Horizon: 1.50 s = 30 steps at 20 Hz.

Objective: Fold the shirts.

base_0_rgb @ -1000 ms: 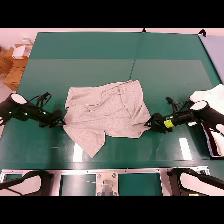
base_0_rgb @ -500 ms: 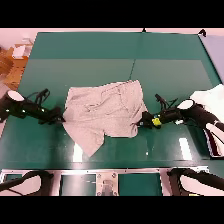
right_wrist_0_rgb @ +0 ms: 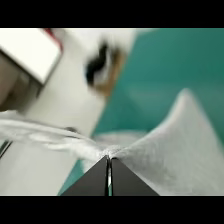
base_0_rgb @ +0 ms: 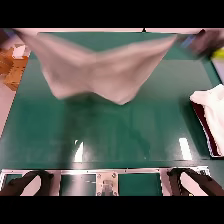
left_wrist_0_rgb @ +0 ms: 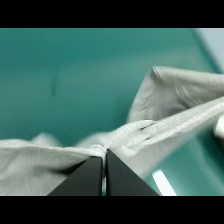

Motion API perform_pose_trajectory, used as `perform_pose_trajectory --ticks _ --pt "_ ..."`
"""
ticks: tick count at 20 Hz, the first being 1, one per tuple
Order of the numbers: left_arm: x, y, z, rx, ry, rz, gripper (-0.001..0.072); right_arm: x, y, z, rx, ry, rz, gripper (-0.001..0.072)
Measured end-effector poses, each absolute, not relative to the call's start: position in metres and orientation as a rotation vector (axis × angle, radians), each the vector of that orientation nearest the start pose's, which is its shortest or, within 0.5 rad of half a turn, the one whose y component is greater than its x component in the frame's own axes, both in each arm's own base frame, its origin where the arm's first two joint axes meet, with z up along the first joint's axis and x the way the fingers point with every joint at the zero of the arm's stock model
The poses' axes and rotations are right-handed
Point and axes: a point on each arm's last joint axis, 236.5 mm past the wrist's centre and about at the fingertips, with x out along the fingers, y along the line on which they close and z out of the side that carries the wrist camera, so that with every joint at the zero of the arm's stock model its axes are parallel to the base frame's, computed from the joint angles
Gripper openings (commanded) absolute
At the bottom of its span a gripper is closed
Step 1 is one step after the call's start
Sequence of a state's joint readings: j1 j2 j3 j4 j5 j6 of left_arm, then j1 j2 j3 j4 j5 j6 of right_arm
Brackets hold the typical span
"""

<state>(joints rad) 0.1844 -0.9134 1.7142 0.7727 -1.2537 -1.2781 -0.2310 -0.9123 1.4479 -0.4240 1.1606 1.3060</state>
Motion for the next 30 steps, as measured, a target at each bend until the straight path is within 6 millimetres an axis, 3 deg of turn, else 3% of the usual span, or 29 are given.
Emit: perform_pose_trajectory --ticks 2,3,5,7,9,11,13,16,19,23,26,28,30 --pt "0.271 -0.112 0.497 -0.078 0.064 -0.554 0.0019 0.299 0.114 0.463 0.462 0.127 0.683 0.0009" --pt "0.249 -0.115 0.525 -0.047 -0.023 -0.553 0.0019 0.276 0.113 0.494 0.416 0.031 0.670 0.0010" --pt "0.214 -0.120 0.564 -0.005 -0.155 -0.549 0.0019 0.240 0.115 0.535 0.350 -0.106 0.646 0.0010" --pt "0.196 -0.123 0.581 0.014 -0.216 -0.549 0.0020 0.212 0.118 0.559 0.301 -0.202 0.619 0.0010" --pt "0.193 -0.123 0.584 0.017 -0.226 -0.547 0.0020 0.201 0.117 0.568 0.274 -0.242 0.595 0.0010" --pt "0.199 -0.122 0.579 0.004 -0.206 -0.545 0.0020 0.207 0.112 0.564 0.278 -0.237 0.572 0.0010" --pt "0.217 -0.119 0.561 -0.020 -0.143 -0.548 0.0020 0.227 0.102 0.546 0.306 -0.193 0.550 0.0010" --pt "0.262 -0.113 0.512 -0.076 0.019 -0.552 0.0019 0.284 0.076 0.487 0.386 -0.055 0.500 0.0010" --pt "0.329 -0.102 0.432 -0.168 0.244 -0.550 0.0020 0.356 0.051 0.386 0.492 0.141 0.450 0.0010" --pt "0.429 -0.105 0.275 -0.292 0.554 -0.550 0.0020 0.443 0.045 0.224 0.591 0.409 0.379 0.0010" --pt "0.495 -0.115 0.151 -0.376 0.719 -0.505 0.0020 0.497 0.055 0.120 0.649 0.565 0.350 0.0010" --pt "0.525 -0.120 0.091 -0.439 0.783 -0.472 0.0020 0.528 0.061 0.077 0.692 0.625 0.354 0.0018" --pt "0.544 -0.122 0.053 -0.484 0.816 -0.446 0.0022 0.551 0.069 0.043 0.723 0.678 0.378 0.0147"
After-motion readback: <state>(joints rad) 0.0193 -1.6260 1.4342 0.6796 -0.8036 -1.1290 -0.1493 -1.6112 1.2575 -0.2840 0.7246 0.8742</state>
